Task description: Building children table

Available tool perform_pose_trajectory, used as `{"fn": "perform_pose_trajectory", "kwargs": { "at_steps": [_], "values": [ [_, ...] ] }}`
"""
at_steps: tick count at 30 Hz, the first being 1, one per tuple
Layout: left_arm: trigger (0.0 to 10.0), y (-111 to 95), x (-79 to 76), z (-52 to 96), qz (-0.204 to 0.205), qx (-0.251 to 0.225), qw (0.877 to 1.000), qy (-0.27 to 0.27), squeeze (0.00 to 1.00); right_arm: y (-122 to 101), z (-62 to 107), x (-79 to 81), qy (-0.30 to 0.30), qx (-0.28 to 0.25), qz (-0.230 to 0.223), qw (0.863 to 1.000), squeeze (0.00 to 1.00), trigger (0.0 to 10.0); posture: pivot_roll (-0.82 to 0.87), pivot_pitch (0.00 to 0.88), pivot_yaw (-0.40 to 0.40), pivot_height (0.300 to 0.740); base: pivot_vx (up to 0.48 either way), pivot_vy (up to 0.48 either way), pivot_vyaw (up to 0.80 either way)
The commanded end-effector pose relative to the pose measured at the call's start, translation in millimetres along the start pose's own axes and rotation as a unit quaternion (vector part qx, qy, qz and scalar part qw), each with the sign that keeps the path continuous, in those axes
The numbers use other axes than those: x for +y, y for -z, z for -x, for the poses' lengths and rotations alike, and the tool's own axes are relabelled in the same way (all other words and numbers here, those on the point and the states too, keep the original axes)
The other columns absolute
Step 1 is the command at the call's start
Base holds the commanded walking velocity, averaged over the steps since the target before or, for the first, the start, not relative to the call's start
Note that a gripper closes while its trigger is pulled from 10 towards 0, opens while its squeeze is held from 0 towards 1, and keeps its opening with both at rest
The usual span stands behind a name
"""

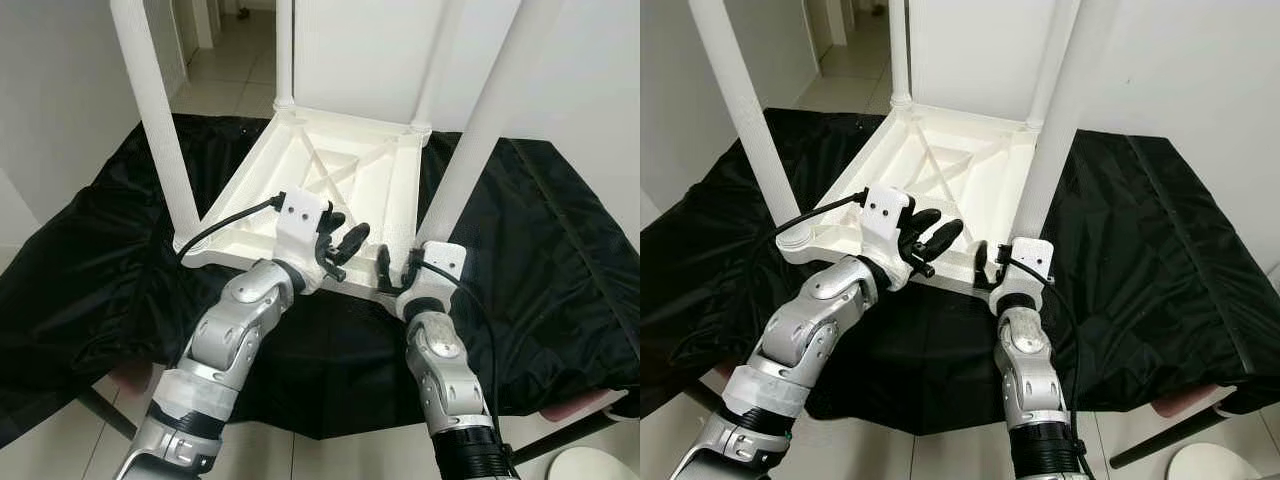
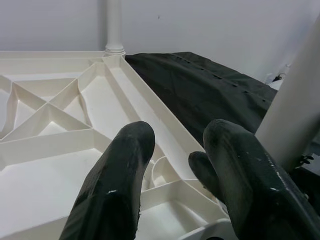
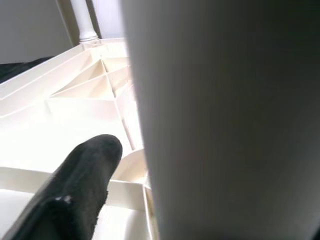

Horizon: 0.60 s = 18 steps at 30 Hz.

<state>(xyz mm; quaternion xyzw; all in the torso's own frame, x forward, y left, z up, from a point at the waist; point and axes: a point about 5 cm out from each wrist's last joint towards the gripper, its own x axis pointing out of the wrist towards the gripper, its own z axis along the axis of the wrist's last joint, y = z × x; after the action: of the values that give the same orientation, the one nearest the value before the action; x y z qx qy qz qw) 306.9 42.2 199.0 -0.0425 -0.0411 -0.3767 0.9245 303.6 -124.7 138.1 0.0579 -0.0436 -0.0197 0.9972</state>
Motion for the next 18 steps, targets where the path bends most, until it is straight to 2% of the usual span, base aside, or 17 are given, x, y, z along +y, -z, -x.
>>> {"fn": "perform_pose_trajectory", "kwargs": {
  "at_steps": [1, 3, 4, 6, 8, 10, 11, 12, 13, 14, 15, 16, 18],
  "values": [
    [10.0, -1, -3.3, -1.4, -0.007, -0.002, 1.000, 0.028, 0.00, -4, -0.4, 1.2, -0.011, -0.008, -0.005, 1.000, 1.00, 10.0, 0.01, 0.000, -0.009, 0.740, 0.000, 0.000, 0.00],
    [10.0, -1, -3.0, -1.4, -0.008, -0.002, 1.000, 0.027, 0.00, -4, 0.4, -3.2, -0.019, -0.005, -0.007, 1.000, 1.00, 10.0, 0.01, 0.000, -0.013, 0.740, 0.000, 0.000, 0.00],
    [10.0, -1, -2.5, -1.4, -0.008, -0.002, 1.000, 0.025, 0.00, -2, 1.7, -10.4, -0.035, 0.000, -0.001, 0.999, 0.00, 10.0, 0.02, 0.000, -0.018, 0.740, 0.000, 0.000, 0.00],
    [10.0, -1, -1.8, -1.7, -0.008, -0.003, 1.000, 0.022, 0.00, 0, 3.0, -19.3, -0.057, 0.007, 0.007, 0.998, 0.00, 10.0, 0.02, 0.000, -0.019, 0.740, 0.000, 0.000, 0.00],
    [10.0, -1, -1.6, -1.9, -0.009, -0.004, 1.000, 0.022, 0.00, 0, 3.1, -21.3, -0.063, 0.009, 0.009, 0.998, 0.00, 10.0, 0.02, 0.000, -0.019, 0.740, 0.000, 0.000, 0.00],
    [10.0, -1, -1.6, -0.9, -0.008, -0.003, 1.000, 0.021, 0.00, 1, 3.1, -32.1, -0.129, 0.015, 0.042, 0.991, 0.00, 10.0, 0.02, 0.000, -0.020, 0.740, 0.000, 0.000, 0.00],
    [10.0, -1, -1.6, -0.9, -0.008, -0.003, 1.000, 0.021, 0.00, 1, 3.1, -32.1, -0.129, 0.015, 0.042, 0.991, 0.00, 10.0, 0.02, 0.000, -0.020, 0.740, 0.000, 0.000, 0.00],
    [10.0, 0, -1.7, -0.4, -0.009, -0.002, 1.000, 0.021, 0.00, 1, 2.2, -38.1, -0.169, 0.022, 0.058, 0.984, 0.00, 10.0, 0.02, 0.000, -0.021, 0.740, 0.000, 0.000, 0.00],
    [10.0, 0, -1.7, -0.4, -0.009, -0.002, 1.000, 0.021, 0.00, 1, 2.2, -38.1, -0.169, 0.022, 0.058, 0.984, 0.00, 10.0, 0.02, 0.000, -0.021, 0.740, 0.000, 0.000, 0.00],
    [10.0, 0, -1.8, -0.4, -0.011, -0.001, 1.000, 0.021, 0.00, 0, 0.1, -43.7, -0.213, 0.028, 0.073, 0.974, 0.00, 10.0, 0.02, 0.000, -0.022, 0.740, 0.000, 0.000, 0.00],
    [10.0, 0, -1.8, -0.4, -0.011, -0.001, 1.000, 0.021, 0.00, 0, 0.1, -43.7, -0.213, 0.028, 0.073, 0.974, 0.00, 10.0, 0.02, 0.000, -0.022, 0.740, 0.000, 0.000, 0.00],
    [10.0, 1, -1.9, -0.5, -0.013, 0.000, 1.000, 0.021, 0.00, -1, -2.2, -47.4, -0.242, 0.035, 0.080, 0.966, 0.00, 10.0, 0.02, 0.000, -0.024, 0.740, 0.000, 0.000, 0.00],
    [10.0, 1, -1.8, -0.6, -0.014, 0.000, 1.000, 0.021, 0.00, -3, -4.6, -49.8, -0.261, 0.039, 0.079, 0.961, 0.00, 10.0, 0.03, 0.000, -0.024, 0.740, 0.000, 0.000, 0.00]
  ]
}}
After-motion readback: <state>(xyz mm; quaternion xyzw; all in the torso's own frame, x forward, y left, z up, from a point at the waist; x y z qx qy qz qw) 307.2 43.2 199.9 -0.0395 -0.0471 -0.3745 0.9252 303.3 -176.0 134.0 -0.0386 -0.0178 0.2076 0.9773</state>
